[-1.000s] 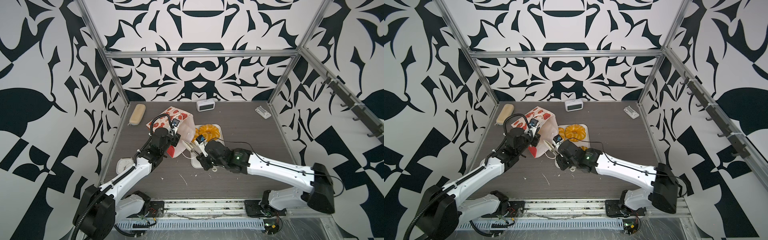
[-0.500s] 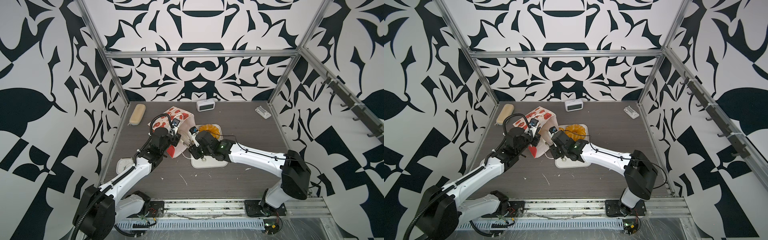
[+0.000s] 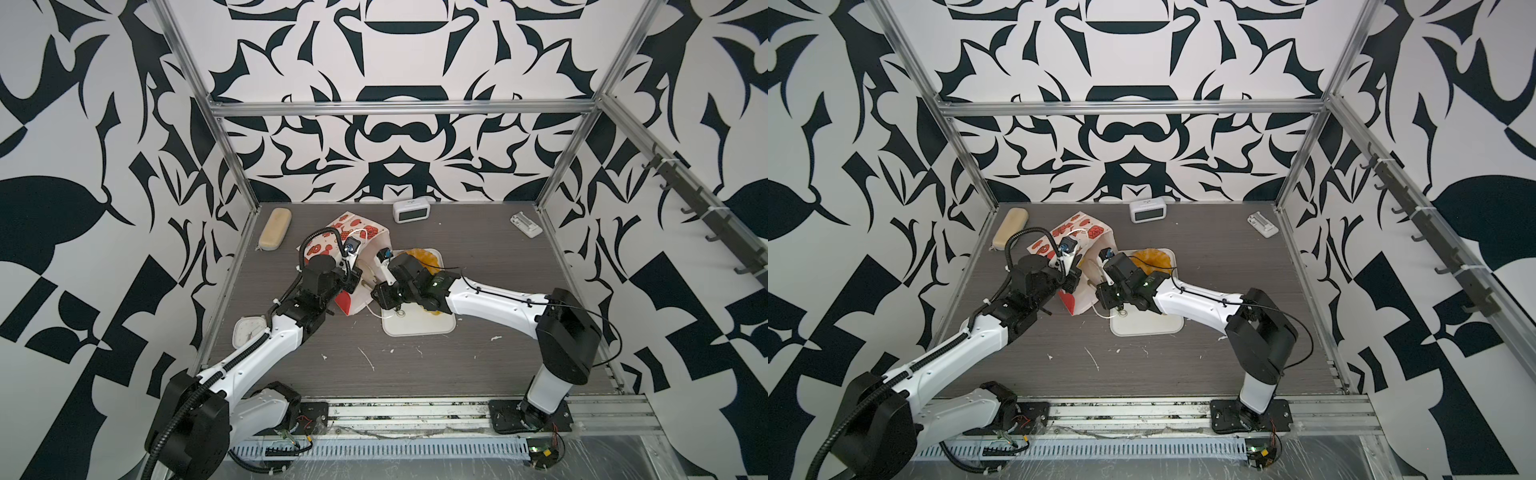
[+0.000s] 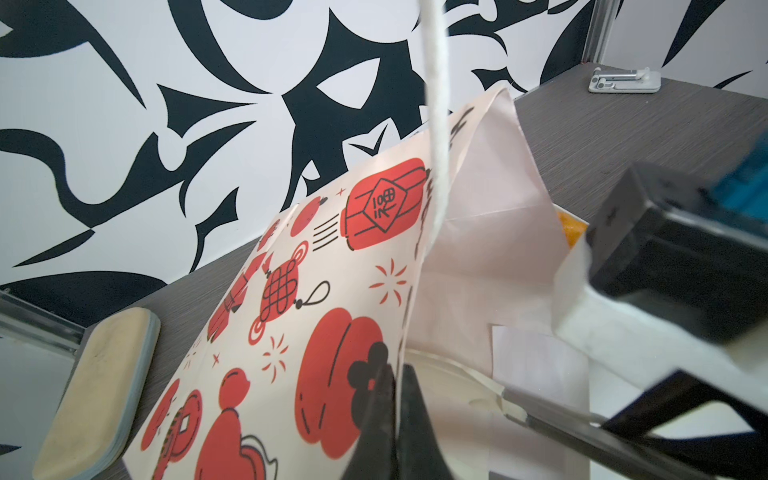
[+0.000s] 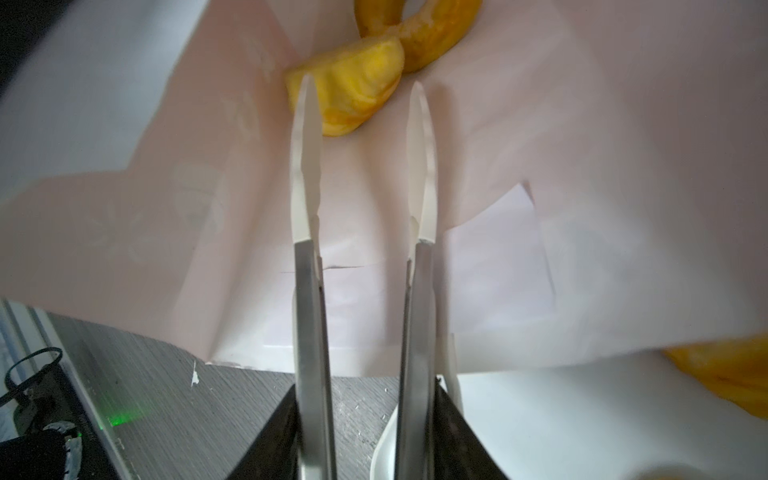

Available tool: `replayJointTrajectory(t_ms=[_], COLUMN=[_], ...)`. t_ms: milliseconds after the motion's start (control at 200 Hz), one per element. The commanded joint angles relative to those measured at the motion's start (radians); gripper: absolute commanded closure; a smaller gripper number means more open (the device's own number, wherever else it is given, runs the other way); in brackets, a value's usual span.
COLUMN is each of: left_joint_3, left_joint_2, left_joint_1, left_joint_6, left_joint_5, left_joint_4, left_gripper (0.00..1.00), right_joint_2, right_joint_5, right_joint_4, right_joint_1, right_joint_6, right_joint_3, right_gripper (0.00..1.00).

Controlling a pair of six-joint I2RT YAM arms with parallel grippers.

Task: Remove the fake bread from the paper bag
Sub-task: 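Swing the open tongs into the bag mouth toward the yellow bread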

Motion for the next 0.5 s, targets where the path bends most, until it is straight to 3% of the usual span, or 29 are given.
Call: replayJointTrajectory(t_ms=[0,295,495], left_joint_3=[-0.004,-0.006,-0.012], left_joint_2=[-0.025,-0.028,-0.032], left_joint_1=[0.004,0.004,0.004], left_joint_6=[-0.004,-0.004,-0.003], left_joint_5=[0.021,0.027,0.023], left_joint_4=[0.048,0.048,0.05], left_gripper=[0.96,0.96,0.96], right_joint_2=[-0.007,0.075,0.1], right_joint_5=[-0.029,-0.041,-0.04], right_joint_4=[0.072,0.064,0.07], right_joint_1=[-0.01,-0.027,-0.026], right_joint_6=[0.021,0.031,0.035], right_joint_3=[0.062,0.132,0.146], right_gripper=[0.52,0.53,0.6])
